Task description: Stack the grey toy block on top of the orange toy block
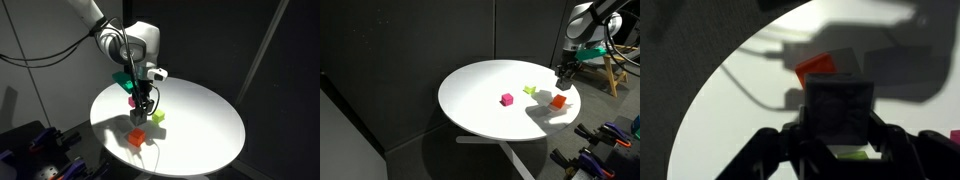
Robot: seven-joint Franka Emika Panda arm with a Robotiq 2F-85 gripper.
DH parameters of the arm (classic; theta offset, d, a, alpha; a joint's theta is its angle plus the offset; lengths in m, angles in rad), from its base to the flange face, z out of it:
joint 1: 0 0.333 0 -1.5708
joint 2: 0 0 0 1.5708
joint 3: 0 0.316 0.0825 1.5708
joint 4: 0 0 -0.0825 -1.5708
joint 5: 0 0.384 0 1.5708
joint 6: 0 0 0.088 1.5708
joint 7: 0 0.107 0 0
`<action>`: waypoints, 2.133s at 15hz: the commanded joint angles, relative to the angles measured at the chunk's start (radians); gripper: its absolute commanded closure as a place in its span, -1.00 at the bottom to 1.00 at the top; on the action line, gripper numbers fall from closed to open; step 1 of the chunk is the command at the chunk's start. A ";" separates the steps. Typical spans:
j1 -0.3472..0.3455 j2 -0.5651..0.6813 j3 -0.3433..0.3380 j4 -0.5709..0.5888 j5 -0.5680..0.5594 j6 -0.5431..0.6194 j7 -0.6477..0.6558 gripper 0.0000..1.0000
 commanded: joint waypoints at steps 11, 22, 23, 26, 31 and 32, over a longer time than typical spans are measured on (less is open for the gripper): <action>-0.012 0.003 -0.011 -0.110 -0.042 0.172 -0.027 0.39; -0.012 0.059 -0.009 -0.085 -0.037 0.149 -0.033 0.39; -0.012 0.062 -0.009 -0.084 -0.037 0.150 -0.033 0.39; -0.010 0.072 -0.009 -0.072 -0.037 0.146 -0.029 0.39; -0.010 0.084 -0.007 -0.053 -0.035 0.140 -0.029 0.39; -0.010 0.088 -0.008 -0.052 -0.037 0.140 -0.028 0.39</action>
